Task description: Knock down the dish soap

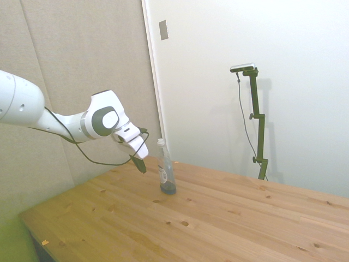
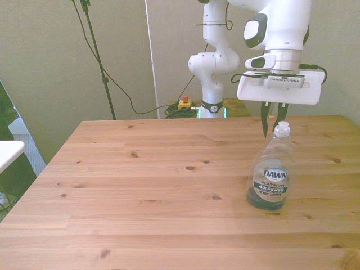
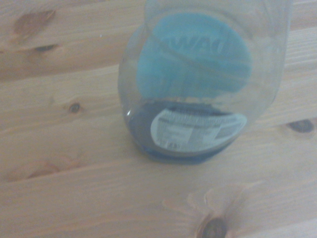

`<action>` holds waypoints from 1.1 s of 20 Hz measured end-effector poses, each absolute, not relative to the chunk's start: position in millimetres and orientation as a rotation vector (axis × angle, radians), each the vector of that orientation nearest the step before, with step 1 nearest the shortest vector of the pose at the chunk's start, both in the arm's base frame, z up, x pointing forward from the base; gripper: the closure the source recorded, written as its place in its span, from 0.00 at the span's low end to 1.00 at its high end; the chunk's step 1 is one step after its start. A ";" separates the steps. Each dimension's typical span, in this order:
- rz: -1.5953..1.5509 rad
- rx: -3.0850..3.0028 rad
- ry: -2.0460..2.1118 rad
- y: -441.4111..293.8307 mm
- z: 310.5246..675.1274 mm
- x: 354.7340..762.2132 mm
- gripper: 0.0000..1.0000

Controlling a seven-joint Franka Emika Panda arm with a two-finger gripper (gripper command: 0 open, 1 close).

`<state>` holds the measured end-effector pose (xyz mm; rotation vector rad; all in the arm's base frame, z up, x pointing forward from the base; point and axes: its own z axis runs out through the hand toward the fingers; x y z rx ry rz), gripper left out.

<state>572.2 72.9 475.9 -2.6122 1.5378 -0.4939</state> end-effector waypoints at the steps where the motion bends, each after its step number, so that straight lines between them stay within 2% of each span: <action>1: -0.499 -2.609 1.546 70.2 476.8 579.1 1.00; 16: -0.717 -2.474 1.693 35.8 501.2 680.9 1.00; 22: -0.759 -2.452 1.728 19.6 486.9 714.1 1.00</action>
